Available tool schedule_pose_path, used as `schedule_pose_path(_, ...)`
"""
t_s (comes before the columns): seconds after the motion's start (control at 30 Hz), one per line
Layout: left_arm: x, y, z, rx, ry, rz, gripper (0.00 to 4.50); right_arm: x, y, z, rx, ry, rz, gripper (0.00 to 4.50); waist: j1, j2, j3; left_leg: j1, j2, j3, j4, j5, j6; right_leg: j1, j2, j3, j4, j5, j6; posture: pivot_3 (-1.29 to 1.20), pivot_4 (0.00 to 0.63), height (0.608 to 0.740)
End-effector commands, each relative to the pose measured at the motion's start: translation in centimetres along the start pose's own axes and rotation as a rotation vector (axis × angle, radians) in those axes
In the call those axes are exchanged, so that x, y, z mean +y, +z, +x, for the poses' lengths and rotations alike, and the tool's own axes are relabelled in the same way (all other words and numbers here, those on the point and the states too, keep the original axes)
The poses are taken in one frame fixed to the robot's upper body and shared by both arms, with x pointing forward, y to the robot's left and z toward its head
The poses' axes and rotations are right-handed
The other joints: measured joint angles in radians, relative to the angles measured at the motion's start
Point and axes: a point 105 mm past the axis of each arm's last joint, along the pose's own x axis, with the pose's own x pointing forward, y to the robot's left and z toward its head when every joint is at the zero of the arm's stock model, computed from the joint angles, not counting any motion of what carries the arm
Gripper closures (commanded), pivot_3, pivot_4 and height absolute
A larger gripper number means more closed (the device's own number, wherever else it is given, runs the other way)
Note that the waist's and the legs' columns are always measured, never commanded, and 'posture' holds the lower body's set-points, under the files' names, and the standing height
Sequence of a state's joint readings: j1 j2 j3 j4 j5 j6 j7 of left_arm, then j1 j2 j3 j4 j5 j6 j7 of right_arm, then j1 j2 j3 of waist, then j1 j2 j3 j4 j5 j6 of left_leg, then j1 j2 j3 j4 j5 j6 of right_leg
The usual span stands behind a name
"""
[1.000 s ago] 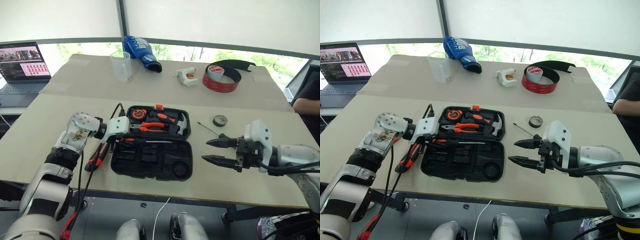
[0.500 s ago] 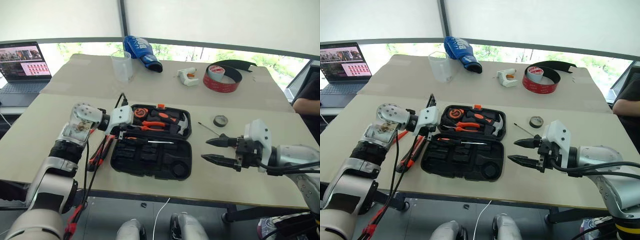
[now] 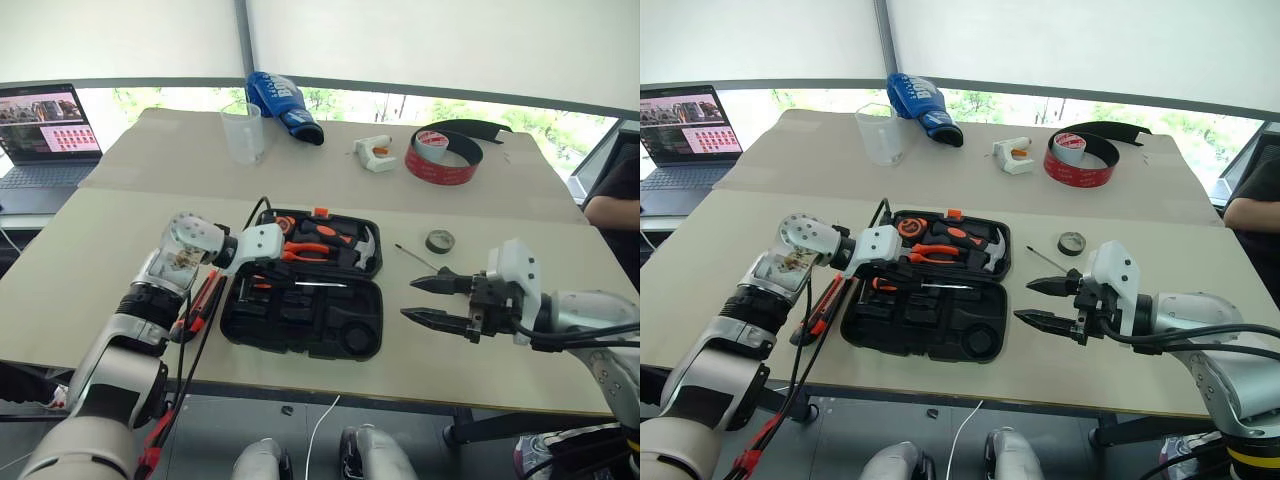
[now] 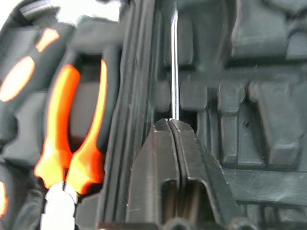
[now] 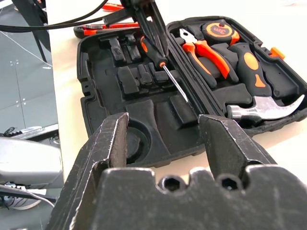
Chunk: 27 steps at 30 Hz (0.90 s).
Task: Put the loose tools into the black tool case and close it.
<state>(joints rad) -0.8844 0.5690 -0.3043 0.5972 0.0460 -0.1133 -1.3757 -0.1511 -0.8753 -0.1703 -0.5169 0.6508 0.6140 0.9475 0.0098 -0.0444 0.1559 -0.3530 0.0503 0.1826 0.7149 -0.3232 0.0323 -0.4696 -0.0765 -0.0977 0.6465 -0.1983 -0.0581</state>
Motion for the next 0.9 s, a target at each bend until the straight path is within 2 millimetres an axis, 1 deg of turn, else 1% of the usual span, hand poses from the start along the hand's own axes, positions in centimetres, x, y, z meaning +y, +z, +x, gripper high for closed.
schedule_pose_path(0.03,-0.2,-1.2,1.3,0.092,-0.002,0.077,4.48,0.2,0.9,-0.1,-0.033,-0.007,-0.027,1.20,0.001,0.000,0.000,0.000,0.000,0.000,0.000,0.000,0.000,0.001,0.000,0.000,0.000,0.000,0.000,0.00,0.150,0.730)
schedule_pose_path(0.13,-0.1,-1.9,2.0,0.136,0.019,0.115,4.48,0.2,0.8,-0.1,-0.034,-0.010,-0.024,1.20,0.001,0.000,0.000,0.003,0.000,-0.002,0.000,-0.001,0.001,0.005,0.000,-0.001,-0.001,0.000,0.001,0.00,0.150,0.730)
schedule_pose_path(0.2,-0.2,-1.4,2.2,0.103,0.008,0.106,4.48,0.2,0.9,0.0,-0.037,-0.012,-0.021,1.20,0.002,0.001,-0.002,0.007,0.000,-0.004,0.000,-0.001,0.002,0.011,-0.001,-0.002,-0.003,-0.001,0.003,0.00,0.150,0.730)
schedule_pose_path(0.27,-0.1,-0.6,1.9,0.056,0.011,0.085,4.48,0.2,1.0,-0.1,-0.041,-0.019,-0.017,1.20,0.002,0.001,-0.003,0.009,0.000,-0.004,0.000,-0.002,0.003,0.012,-0.001,-0.002,-0.004,-0.002,0.006,0.00,0.150,0.730)
schedule_pose_path(0.33,0.1,0.2,1.2,0.011,0.025,0.059,4.48,0.1,0.9,-0.3,-0.039,-0.030,-0.015,1.20,0.002,0.001,-0.003,0.008,0.000,-0.005,0.000,-0.004,0.006,0.012,-0.001,-0.002,-0.004,-0.002,0.007,0.00,0.150,0.730)
schedule_pose_path(0.4,0.9,1.7,-0.5,-0.088,0.067,-0.027,4.48,-0.3,0.7,-0.9,-0.030,-0.066,-0.011,1.20,0.002,0.001,-0.003,0.006,0.000,-0.005,0.000,-0.004,0.006,0.011,-0.001,-0.002,-0.005,-0.002,0.007,0.00,0.150,0.730)
schedule_pose_path(0.43,1.4,2.4,-1.7,-0.147,0.093,-0.084,4.48,-0.6,0.5,-1.3,-0.024,-0.091,0.002,1.20,0.001,0.001,-0.003,0.006,0.000,-0.005,0.000,-0.004,0.006,0.010,-0.001,-0.002,-0.005,-0.002,0.007,0.00,0.150,0.730)
schedule_pose_path(0.47,1.6,2.9,-2.9,-0.196,0.105,-0.136,4.09,-0.8,0.2,-1.8,-0.017,-0.115,0.014,1.20,0.001,0.001,-0.002,0.004,0.000,-0.005,0.000,-0.004,0.006,0.009,-0.001,-0.002,-0.005,-0.002,0.007,0.00,0.150,0.730)
schedule_pose_path(0.53,1.7,3.6,-4.7,-0.260,0.120,-0.187,3.80,-1.2,-0.4,-2.7,0.006,-0.156,0.036,1.20,-0.001,0.001,-0.002,0.001,0.000,-0.006,0.002,-0.003,0.006,0.008,0.000,-0.003,-0.004,-0.001,0.007,0.00,0.150,0.730)
schedule_pose_path(0.57,1.8,3.8,-5.5,-0.276,0.140,-0.190,3.38,-1.4,-0.9,-3.3,0.025,-0.180,0.040,1.20,-0.002,0.001,-0.002,0.000,0.000,-0.006,0.002,-0.003,0.006,0.007,0.000,-0.003,-0.004,-0.001,0.007,0.00,0.150,0.730)
schedule_pose_path(0.63,2.1,4.2,-6.7,-0.283,0.225,-0.158,2.74,-2.6,-2.3,-4.9,0.086,-0.262,0.040,1.20,-0.001,0.001,-0.003,0.001,0.000,-0.006,0.002,-0.003,0.006,0.007,-0.001,-0.003,-0.004,-0.001,0.007,0.00,0.150,0.730)
schedule_pose_path(0.67,1.7,4.4,-7.1,-0.286,0.231,-0.164,2.33,-3.2,-2.9,-5.7,0.111,-0.302,0.046,1.20,0.001,0.001,-0.002,0.001,0.000,-0.007,0.002,-0.003,0.006,0.008,-0.001,-0.003,-0.004,-0.001,0.007,0.00,0.150,0.730)
schedule_pose_path(0.73,-0.1,5.4,-7.9,-0.329,0.166,-0.185,1.67,-4.5,-4.1,-7.4,0.159,-0.361,0.065,1.20,0.001,0.001,-0.002,0.003,-0.001,-0.007,0.002,-0.003,0.006,0.010,-0.002,-0.003,-0.005,-0.003,0.011,0.00,0.150,0.730)
schedule_pose_path(0.8,-2.1,6.7,-8.5,-0.372,0.083,-0.221,0.88,-5.7,-5.1,-8.8,0.205,-0.403,0.069,1.20,-0.001,0.002,-0.002,0.003,-0.001,-0.007,0.003,-0.004,0.006,0.010,-0.002,-0.002,-0.005,-0.002,0.012,0.00,0.150,0.730)
schedule_pose_path(0.83,-2.8,7.1,-8.7,-0.381,0.062,-0.227,0.66,-6.2,-5.5,-9.2,0.225,-0.421,0.068,1.20,-0.002,0.001,-0.002,0.003,-0.001,-0.007,0.003,-0.004,0.006,0.010,-0.002,-0.001,-0.005,-0.002,0.012,0.00,0.150,0.730)
schedule_pose_path(0.87,-3.3,7.4,-8.9,-0.382,0.046,-0.235,0.23,-6.7,-5.9,-9.6,0.246,-0.437,0.065,1.20,-0.003,0.002,-0.002,0.003,-0.001,-0.007,0.003,-0.004,0.006,0.010,-0.002,-0.001,-0.005,-0.003,0.012,0.00,0.150,0.730)
schedule_pose_path(0.9,-3.8,7.7,-9.0,-0.382,0.017,-0.255,0.00,-7.4,-6.4,-9.8,0.267,-0.456,0.066,1.20,-0.003,0.002,-0.002,0.003,-0.001,-0.007,0.003,-0.004,0.006,0.010,-0.001,-0.001,-0.005,-0.003,0.012,0.00,0.150,0.730)
